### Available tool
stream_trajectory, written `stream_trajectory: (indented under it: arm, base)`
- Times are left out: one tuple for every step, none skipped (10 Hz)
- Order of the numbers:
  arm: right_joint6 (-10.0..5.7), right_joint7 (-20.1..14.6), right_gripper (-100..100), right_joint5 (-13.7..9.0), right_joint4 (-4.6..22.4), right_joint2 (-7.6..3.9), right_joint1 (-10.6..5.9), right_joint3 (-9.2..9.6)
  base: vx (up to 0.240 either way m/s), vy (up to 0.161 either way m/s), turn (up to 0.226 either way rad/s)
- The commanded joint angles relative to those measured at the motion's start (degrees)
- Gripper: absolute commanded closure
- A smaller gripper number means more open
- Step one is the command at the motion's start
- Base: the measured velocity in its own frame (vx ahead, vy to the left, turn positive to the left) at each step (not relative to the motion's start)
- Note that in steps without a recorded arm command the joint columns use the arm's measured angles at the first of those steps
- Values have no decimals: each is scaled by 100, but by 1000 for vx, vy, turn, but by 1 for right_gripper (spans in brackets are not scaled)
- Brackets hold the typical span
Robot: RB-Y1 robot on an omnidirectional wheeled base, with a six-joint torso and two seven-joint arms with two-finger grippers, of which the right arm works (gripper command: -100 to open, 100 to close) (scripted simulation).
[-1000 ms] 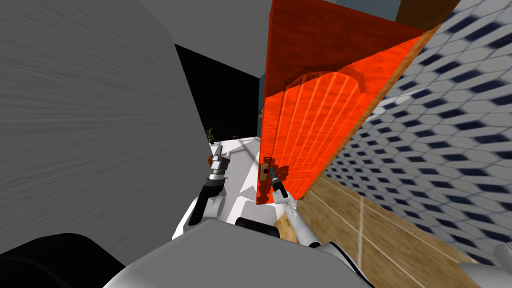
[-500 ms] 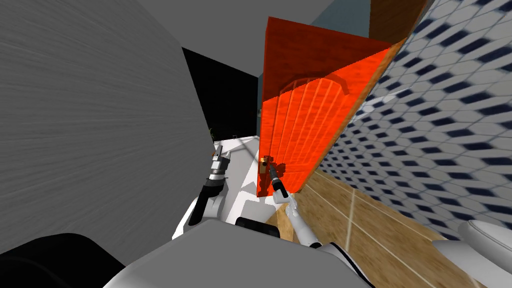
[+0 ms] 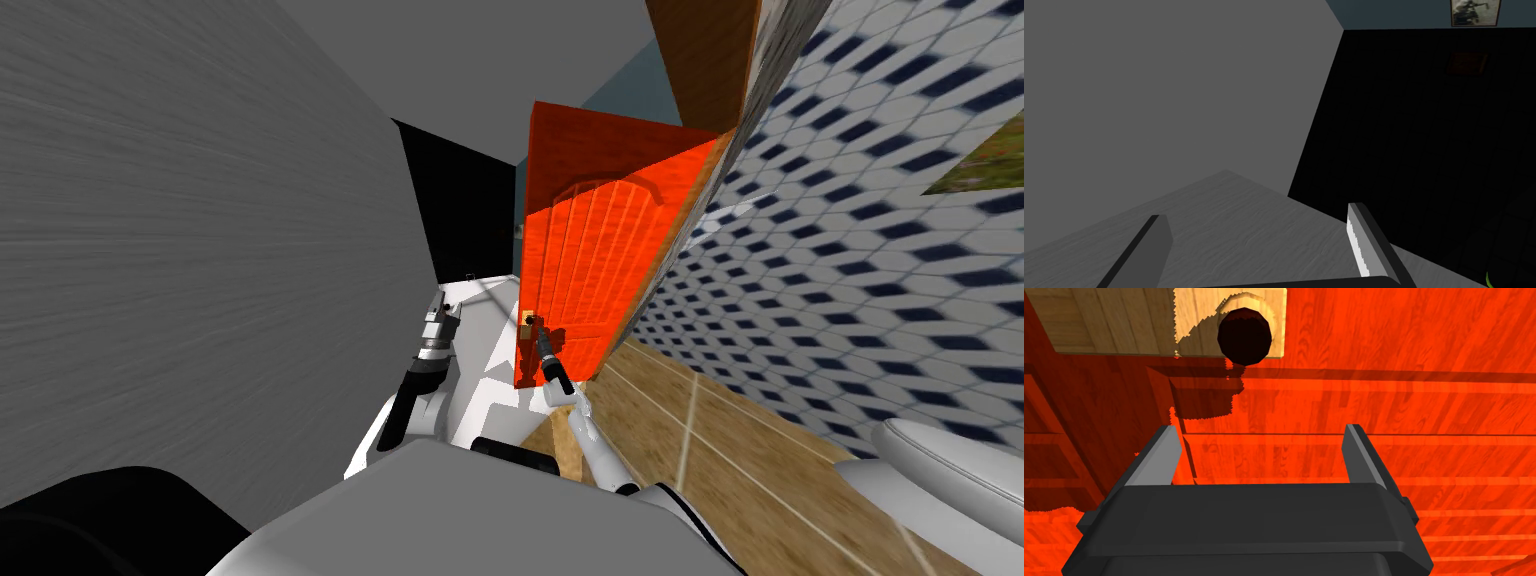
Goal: Push the door open
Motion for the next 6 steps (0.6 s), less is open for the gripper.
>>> stream_trajectory:
  arm:
    - [-14,-2,-100,-1,-24,-69,14,-7]
    - [-31,3,-100,-1,-16,-86,13,-18]
    - [-50,9,-100,0,-6,-90,11,-31]
    - [-68,15,-100,0,3,-82,10,-43]
    - [-85,21,-100,1,11,-62,9,-54]
    - [-99,26,-100,1,18,-34,7,-64]
  base:
    - [183,63,23]
    - [194,85,14]
    - [196,78,17]
    - [206,69,23]
    - [187,71,24]
    - [159,64,21]
